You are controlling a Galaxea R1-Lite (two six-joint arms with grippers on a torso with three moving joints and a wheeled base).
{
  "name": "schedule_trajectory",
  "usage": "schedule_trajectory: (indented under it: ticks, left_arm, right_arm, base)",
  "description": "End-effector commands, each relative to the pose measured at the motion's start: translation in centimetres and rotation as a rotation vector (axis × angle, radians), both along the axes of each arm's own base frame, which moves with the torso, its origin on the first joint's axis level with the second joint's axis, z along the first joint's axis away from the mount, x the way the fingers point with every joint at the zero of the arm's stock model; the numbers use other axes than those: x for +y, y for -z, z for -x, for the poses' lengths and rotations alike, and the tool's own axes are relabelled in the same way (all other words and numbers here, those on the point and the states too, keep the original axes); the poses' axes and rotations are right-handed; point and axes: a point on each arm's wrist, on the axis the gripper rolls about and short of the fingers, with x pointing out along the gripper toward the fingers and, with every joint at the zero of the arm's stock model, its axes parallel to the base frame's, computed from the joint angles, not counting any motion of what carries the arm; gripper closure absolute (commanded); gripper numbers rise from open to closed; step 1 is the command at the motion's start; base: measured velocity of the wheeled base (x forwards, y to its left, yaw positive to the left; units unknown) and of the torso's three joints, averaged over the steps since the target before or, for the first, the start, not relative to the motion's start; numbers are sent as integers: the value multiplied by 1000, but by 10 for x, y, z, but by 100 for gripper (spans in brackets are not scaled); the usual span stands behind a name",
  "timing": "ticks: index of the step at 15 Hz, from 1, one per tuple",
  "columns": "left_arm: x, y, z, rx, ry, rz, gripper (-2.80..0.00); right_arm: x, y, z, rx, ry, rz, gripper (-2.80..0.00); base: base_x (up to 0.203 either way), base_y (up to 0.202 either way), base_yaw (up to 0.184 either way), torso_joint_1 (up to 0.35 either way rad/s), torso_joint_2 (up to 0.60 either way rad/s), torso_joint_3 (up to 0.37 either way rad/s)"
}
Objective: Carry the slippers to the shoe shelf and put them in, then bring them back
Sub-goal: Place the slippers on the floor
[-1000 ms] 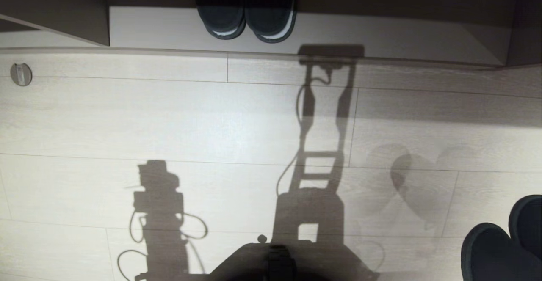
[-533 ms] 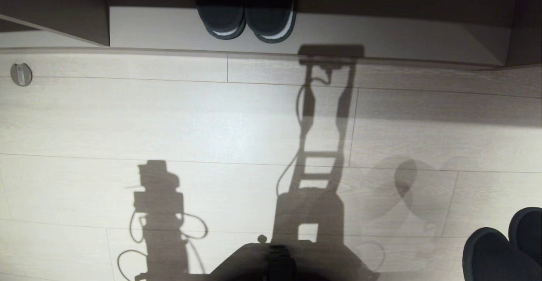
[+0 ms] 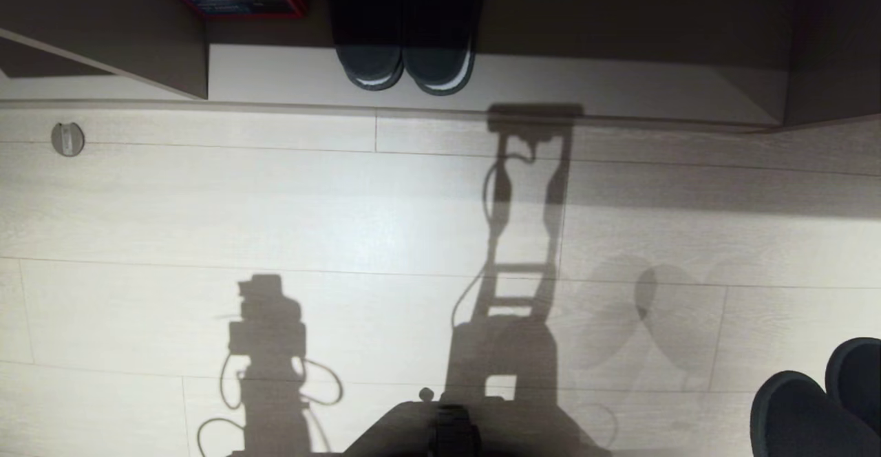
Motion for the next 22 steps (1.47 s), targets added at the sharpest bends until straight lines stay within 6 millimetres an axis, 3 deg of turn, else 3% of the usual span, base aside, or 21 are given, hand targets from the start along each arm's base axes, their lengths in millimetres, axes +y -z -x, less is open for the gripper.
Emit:
schedule_trajectory:
  ticks: [1, 6, 22]
  left_arm:
    - [0, 0, 0, -1, 0, 1, 0]
    - [0, 0, 0, 1, -1, 1, 0]
    - [0, 0, 0, -1, -1, 1, 0]
  right_arm:
    - [0, 0, 0, 3, -1, 9, 0]
    - [0, 0, 0, 6, 13, -63, 0]
    - [0, 0, 0, 3, 13, -64, 0]
  base:
    - [0, 0, 0, 3, 2, 203]
    - [0, 0, 0, 2, 3, 201]
    - [0, 0, 0, 1, 2, 202]
